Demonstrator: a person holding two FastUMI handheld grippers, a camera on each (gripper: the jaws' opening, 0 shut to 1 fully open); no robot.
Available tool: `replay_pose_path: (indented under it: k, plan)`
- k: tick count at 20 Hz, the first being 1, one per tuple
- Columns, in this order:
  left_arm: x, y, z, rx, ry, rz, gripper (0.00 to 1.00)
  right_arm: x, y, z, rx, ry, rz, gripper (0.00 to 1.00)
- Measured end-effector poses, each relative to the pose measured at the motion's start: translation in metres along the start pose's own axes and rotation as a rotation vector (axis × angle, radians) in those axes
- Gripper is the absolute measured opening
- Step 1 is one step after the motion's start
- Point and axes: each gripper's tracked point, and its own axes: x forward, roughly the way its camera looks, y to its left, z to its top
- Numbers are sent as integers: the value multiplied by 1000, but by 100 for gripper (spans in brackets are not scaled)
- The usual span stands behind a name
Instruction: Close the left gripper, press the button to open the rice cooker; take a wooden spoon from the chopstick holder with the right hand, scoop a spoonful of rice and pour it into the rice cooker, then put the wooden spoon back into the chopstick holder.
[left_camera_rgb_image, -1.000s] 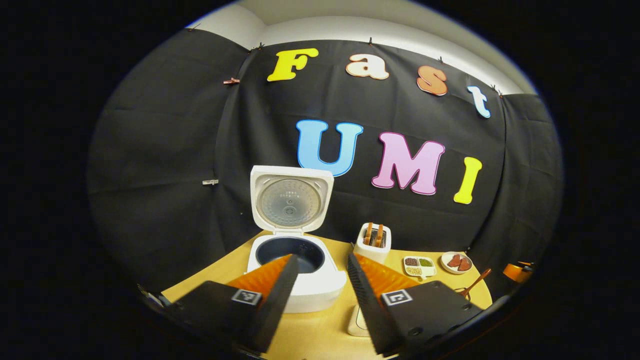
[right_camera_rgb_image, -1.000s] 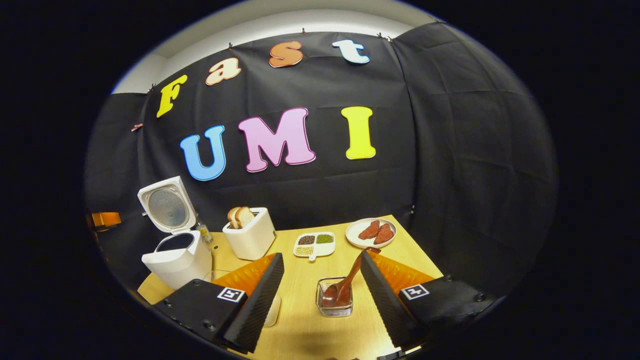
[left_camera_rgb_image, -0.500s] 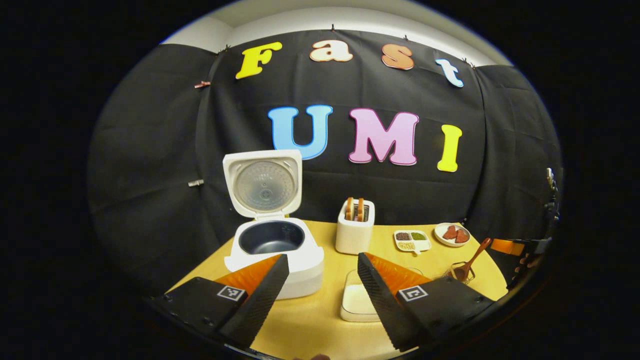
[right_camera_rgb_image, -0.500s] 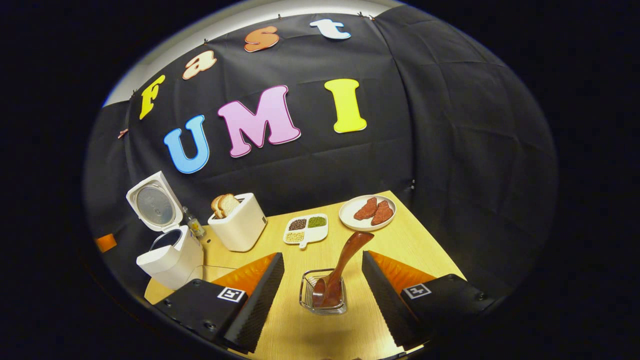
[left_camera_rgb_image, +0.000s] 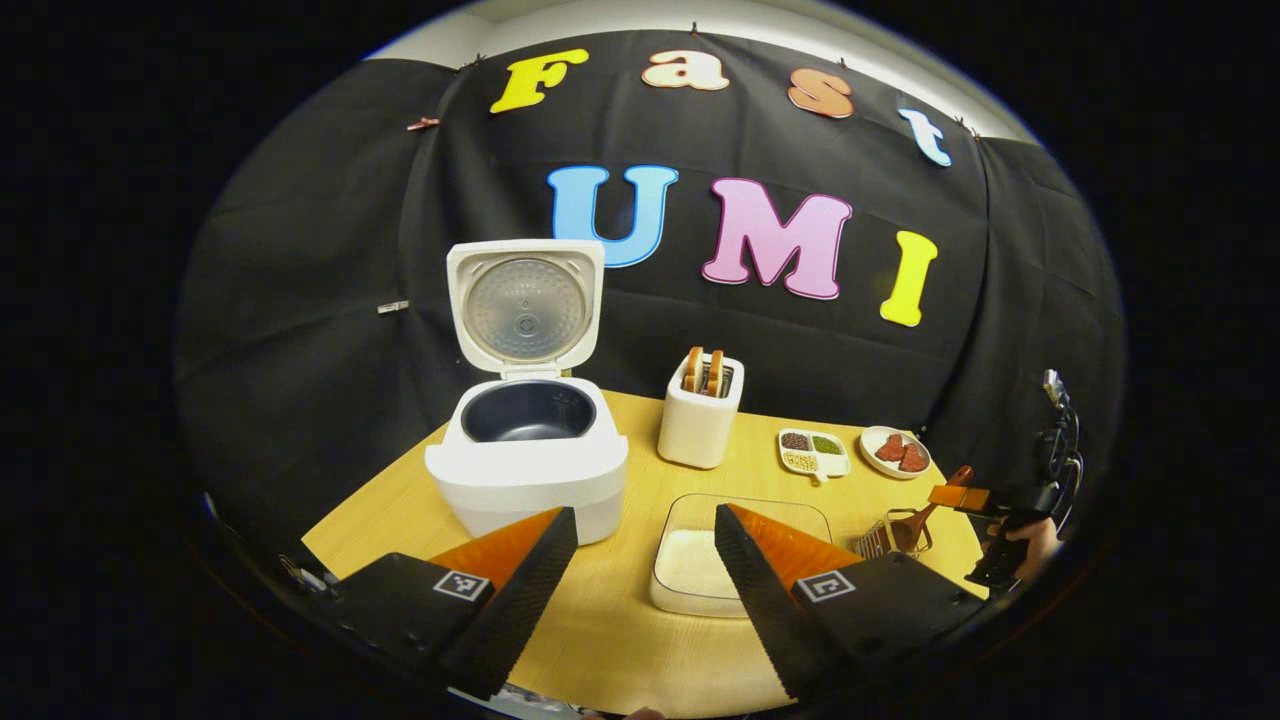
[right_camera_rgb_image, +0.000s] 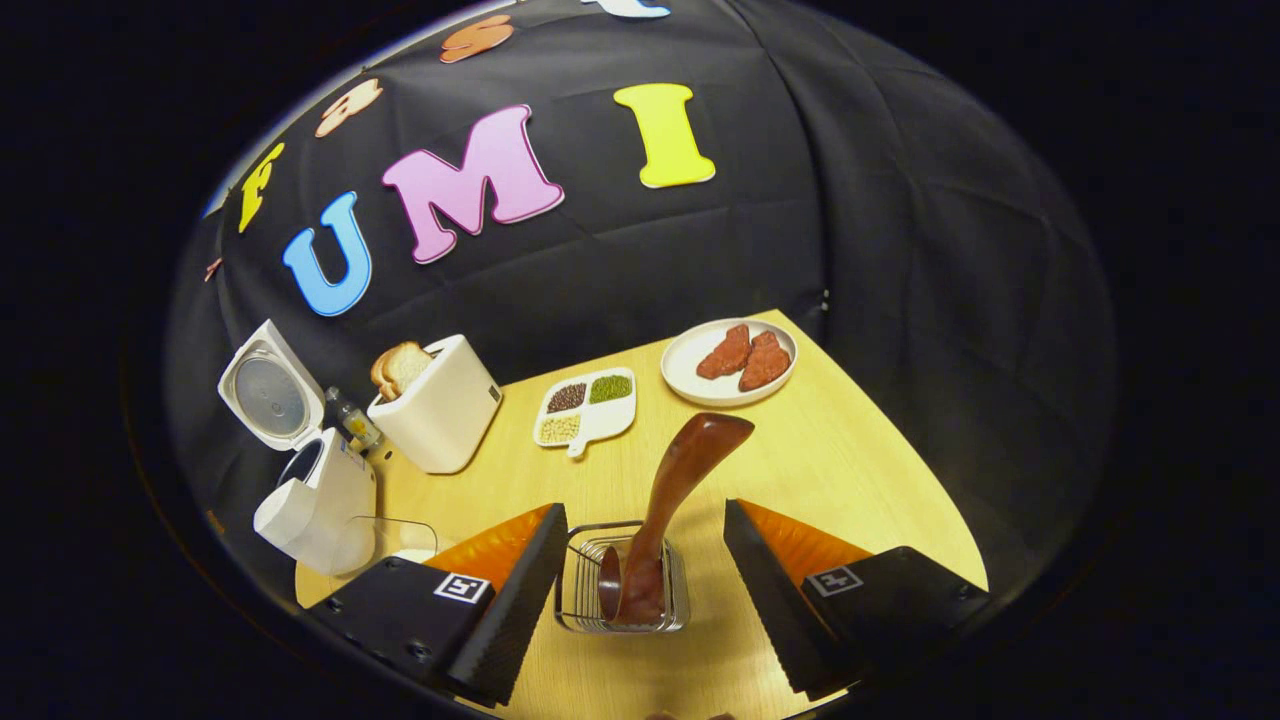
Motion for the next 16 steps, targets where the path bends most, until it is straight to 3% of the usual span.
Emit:
replay_pose_path:
  k: [2,3,8,10,12,14,15,16]
  plan:
    - [-3,6,-9,-35,18,14,96,17,-2,3,28,6,5,93]
    - [-6,11,-13,-53,28,22,96,25,-3,2,44,10,9,99]
    - [-19,32,-38,-104,78,74,96,53,4,4,91,10,37,96]
    - [-23,36,-47,-120,99,85,96,60,5,4,99,7,27,83]
    - [-26,36,-52,-129,109,84,96,61,-3,4,98,8,-14,43]
    - [-27,34,-53,-129,113,74,96,53,-4,5,103,17,-33,19]
    - [-25,32,-53,-127,114,65,96,48,1,5,110,24,-23,17]
    - [-24,30,-51,-124,111,55,96,47,0,2,106,30,-21,23]
